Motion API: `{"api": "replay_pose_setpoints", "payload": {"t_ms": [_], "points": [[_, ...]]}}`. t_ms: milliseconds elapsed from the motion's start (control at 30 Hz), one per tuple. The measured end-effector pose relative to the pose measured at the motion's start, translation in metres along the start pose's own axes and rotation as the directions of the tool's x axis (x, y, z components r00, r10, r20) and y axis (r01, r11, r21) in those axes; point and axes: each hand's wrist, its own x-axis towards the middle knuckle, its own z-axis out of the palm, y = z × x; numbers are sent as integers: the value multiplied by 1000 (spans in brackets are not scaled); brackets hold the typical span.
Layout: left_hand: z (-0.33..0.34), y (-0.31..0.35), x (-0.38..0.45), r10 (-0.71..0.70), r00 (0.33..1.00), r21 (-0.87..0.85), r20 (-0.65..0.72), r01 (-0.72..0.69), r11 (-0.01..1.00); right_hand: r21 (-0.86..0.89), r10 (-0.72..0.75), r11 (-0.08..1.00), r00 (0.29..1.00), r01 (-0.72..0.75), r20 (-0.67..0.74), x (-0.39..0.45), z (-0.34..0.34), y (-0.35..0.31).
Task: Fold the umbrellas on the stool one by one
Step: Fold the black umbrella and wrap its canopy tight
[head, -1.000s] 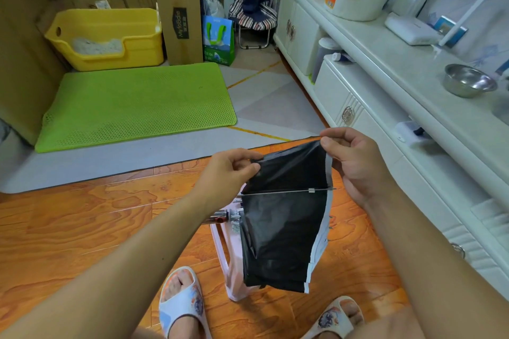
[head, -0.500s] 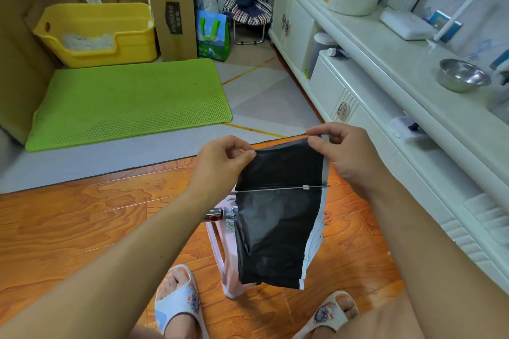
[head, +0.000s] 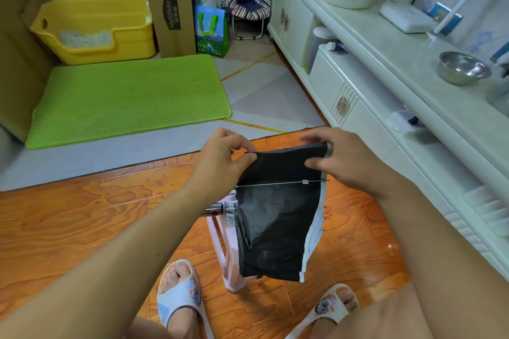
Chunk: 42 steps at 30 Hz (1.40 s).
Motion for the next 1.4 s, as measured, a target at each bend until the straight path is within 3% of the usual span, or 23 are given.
{"api": "replay_pose_setpoints", "payload": {"t_ms": [200,300,467,533,667,767,833,900,933,1000,1067,1100,1167,1233,1300,1400], "points": [[-9,-3,-19,149,975,27,165,-156,987,94,-109,989,994,110,-12,-25,1,6],[-7,-13,-35,292,913,128,285,-338,932,-17,-173,984,980,175,97,-51,21,22],[22,-39,-68,334,774,305,537,-548,779,-305,-303,867,904,393,303,-82,74,44],[38,-49,-81,316,721,347,616,-609,713,-416,-332,790,885,450,326,-86,90,51],[58,-60,-95,241,696,421,677,-634,648,-567,-346,675,881,472,323,-88,106,59],[59,-61,-94,107,690,458,716,-579,675,-637,-201,628,884,448,423,-90,117,55],[59,-63,-92,11,647,466,762,-559,686,-590,-98,676,847,442,522,-86,113,47],[60,-62,-91,-59,615,483,786,-553,679,-389,-30,879,845,276,534,-73,97,30],[60,-61,-89,-87,605,486,791,-535,691,-274,-19,949,894,158,449,-62,88,23],[56,-58,-82,-127,599,459,790,-442,771,-196,38,980,993,-16,109,-33,74,21],[48,-53,-74,-103,658,393,746,-311,865,-137,174,970,970,-199,-170,-4,67,31],[40,-52,-68,-68,737,373,673,-259,891,-74,288,949,940,-305,-182,8,66,36],[24,-58,-54,-38,914,393,404,-136,909,89,504,861,863,-500,-26,24,69,47],[5,-74,-40,-92,976,456,197,-8,890,247,588,764,801,-596,115,31,74,52],[-12,-96,-31,-265,931,587,253,70,806,347,565,743,814,-572,132,36,76,53],[-20,-123,-31,-449,768,637,457,70,768,432,510,744,851,-511,129,42,74,50]]}}
